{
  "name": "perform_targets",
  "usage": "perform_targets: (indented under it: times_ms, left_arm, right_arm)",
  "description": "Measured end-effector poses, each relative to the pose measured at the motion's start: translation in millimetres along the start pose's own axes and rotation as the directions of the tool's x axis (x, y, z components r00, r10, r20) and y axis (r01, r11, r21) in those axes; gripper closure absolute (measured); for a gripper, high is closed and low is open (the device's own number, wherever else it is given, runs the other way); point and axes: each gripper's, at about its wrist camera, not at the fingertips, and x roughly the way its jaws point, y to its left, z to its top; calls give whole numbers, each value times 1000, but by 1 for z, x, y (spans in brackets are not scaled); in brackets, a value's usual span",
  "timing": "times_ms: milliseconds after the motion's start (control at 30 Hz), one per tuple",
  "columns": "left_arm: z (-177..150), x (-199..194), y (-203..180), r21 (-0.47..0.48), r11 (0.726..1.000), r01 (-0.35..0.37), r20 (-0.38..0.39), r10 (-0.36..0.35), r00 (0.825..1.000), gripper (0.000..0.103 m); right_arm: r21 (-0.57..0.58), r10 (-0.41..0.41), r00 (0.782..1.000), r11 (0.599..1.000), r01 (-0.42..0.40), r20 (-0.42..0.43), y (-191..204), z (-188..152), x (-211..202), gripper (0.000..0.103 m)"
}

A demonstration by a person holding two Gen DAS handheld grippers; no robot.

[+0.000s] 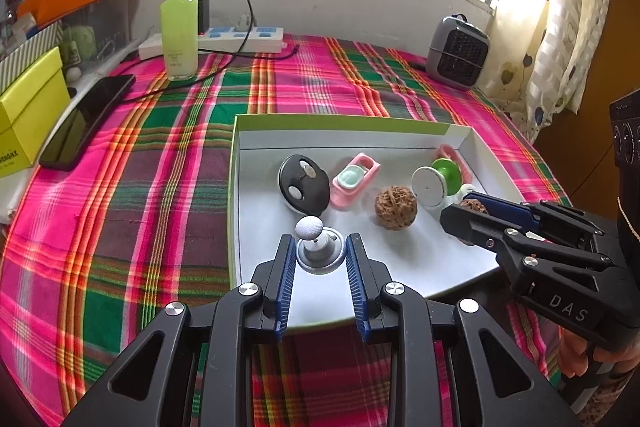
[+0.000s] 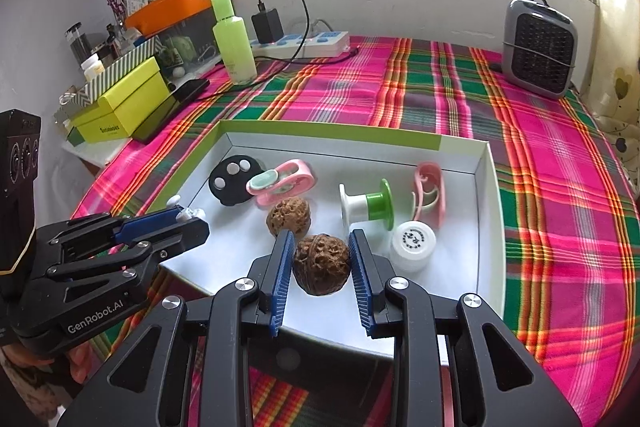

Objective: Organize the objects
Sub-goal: 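Carry the walnut and white peg with both grippers over the box, then open both grippers to drop the walnut and peg into the box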

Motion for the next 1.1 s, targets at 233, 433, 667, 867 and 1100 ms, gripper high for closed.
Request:
perform_targets:
  times_ms: [233,433,667,867,1100]
  left_arm:
    - [3,10,1,8,1000,1,-9,-1,1000,79]
    - [7,14,0,17,1000,-6,-10,6,1000,79]
    - [10,18,-4,31,999,-15,-4,15,1000,79]
    - [13,22,-6,39,999,-20,-2,20,1000,79]
    - [16,26,-7,48,998,-31,5,31,999,79]
  right_arm:
    - [-9,4,1000,1000,-5,-29,2,1,14,73]
    - [-18,1,999,1000,-2,-42,1,3,21,73]
    - [-25,-15,999,1000,14,-43,0,5,25,73]
    - [-20,-31,999,999,30,-38,-1,8,28,73]
    - [-19,-46,998,999,45,-34,-2,9,31,73]
